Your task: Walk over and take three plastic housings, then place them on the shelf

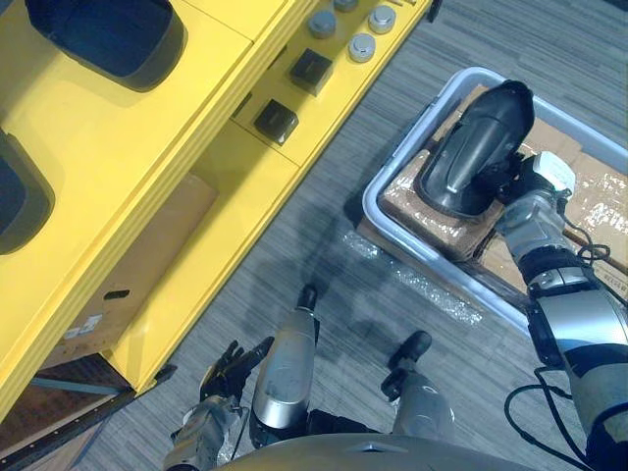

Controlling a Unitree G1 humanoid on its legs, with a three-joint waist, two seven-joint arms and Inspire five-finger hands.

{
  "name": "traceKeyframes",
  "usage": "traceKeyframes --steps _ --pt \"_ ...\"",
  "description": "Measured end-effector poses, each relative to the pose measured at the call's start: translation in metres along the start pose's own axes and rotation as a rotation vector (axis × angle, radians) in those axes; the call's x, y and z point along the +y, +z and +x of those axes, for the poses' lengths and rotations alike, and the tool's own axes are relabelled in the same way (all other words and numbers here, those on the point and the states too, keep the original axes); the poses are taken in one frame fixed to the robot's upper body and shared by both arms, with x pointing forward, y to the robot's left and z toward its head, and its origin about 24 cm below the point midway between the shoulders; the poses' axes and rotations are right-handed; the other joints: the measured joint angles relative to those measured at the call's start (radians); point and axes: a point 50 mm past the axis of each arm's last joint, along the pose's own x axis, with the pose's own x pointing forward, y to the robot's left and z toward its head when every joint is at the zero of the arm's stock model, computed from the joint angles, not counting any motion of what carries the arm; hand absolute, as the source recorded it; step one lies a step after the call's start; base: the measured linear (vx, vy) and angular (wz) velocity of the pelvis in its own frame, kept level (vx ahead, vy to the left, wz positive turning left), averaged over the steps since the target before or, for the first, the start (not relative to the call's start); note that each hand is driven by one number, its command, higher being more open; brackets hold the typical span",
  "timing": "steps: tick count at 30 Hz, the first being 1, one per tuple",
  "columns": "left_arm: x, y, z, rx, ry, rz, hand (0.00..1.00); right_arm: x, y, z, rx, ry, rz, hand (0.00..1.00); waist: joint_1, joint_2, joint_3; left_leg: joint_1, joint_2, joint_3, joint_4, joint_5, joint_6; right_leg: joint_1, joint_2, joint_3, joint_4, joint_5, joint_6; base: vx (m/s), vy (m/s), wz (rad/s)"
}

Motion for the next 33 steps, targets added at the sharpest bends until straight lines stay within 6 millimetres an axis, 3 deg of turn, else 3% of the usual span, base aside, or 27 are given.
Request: traceKeyframes --steps 4,8,12,16,20,22,28,33 --pt "0.002 0.003 0.0 -0.01 0.001 0.016 1.0 0.008 -0.007 -0.003 -0.026 0.005 0.006 0.0 -0.005 -0.008 0.003 0.01 0.005 0.01 0.0 0.0 0.0 0.002 0.001 0.009 0.004 0.0 -0.001 -0.02 0.004 -0.07" --pt "0.006 0.011 -0.002 -0.047 0.007 0.036 1.0 0.02 -0.014 -0.012 -0.085 0.016 0.002 0.0 -0.018 -0.045 0.007 0.027 0.015 0.03 -0.01 0.001 -0.002 0.003 0.006 0.027 0.004 0.0 -0.002 0.0 -0.008 -0.11" --pt "-0.002 0.033 -0.007 -0.18 0.002 0.077 1.0 0.033 -0.021 -0.029 -0.152 0.017 0.006 0.0 -0.063 -0.084 0.003 0.061 0.018 0.051 -0.028 0.0 -0.003 0.018 0.007 0.044 0.0 0.0 -0.002 0.01 -0.003 -0.14" --pt "-0.039 0.094 -0.021 -0.454 -0.065 0.113 1.0 0.032 -0.03 -0.044 -0.182 -0.07 0.068 0.0 -0.121 -0.122 -0.014 0.078 0.033 0.078 -0.042 -0.001 -0.008 0.017 0.021 0.07 -0.017 0.006 -0.005 0.01 -0.013 -0.2" --pt "-0.066 0.122 -0.024 -0.537 -0.149 0.141 1.0 0.03 -0.042 -0.05 -0.169 -0.14 0.054 0.0 -0.168 -0.14 -0.08 0.104 0.035 0.106 -0.067 -0.001 -0.01 0.017 0.022 0.098 -0.03 0.009 -0.005 0.06 -0.002 -0.18" --pt "-0.078 0.133 -0.022 -0.551 -0.176 0.148 1.0 0.028 -0.04 -0.05 -0.183 -0.159 0.031 0.0 -0.174 -0.142 -0.097 0.126 0.04 0.131 -0.068 -0.001 -0.01 0.021 0.024 0.125 -0.032 0.01 -0.005 0.05 0.007 -0.34" --pt "-0.123 0.175 -0.026 -0.653 -0.292 0.182 1.0 0.021 -0.027 -0.051 -0.279 -0.203 -0.003 0.0 -0.203 -0.133 -0.124 0.143 0.057 0.15 -0.065 -0.003 -0.014 0.023 0.039 0.146 -0.035 0.021 -0.017 -0.03 -0.007 -0.14" --pt "-0.148 0.214 -0.035 -0.749 -0.383 0.206 1.0 0.012 0.012 -0.049 -0.429 -0.237 -0.013 0.0 -0.224 -0.125 -0.128 0.125 0.08 0.171 -0.039 -0.015 -0.025 0.004 0.061 0.174 -0.053 0.046 -0.034 -0.09 -0.011 -0.2"
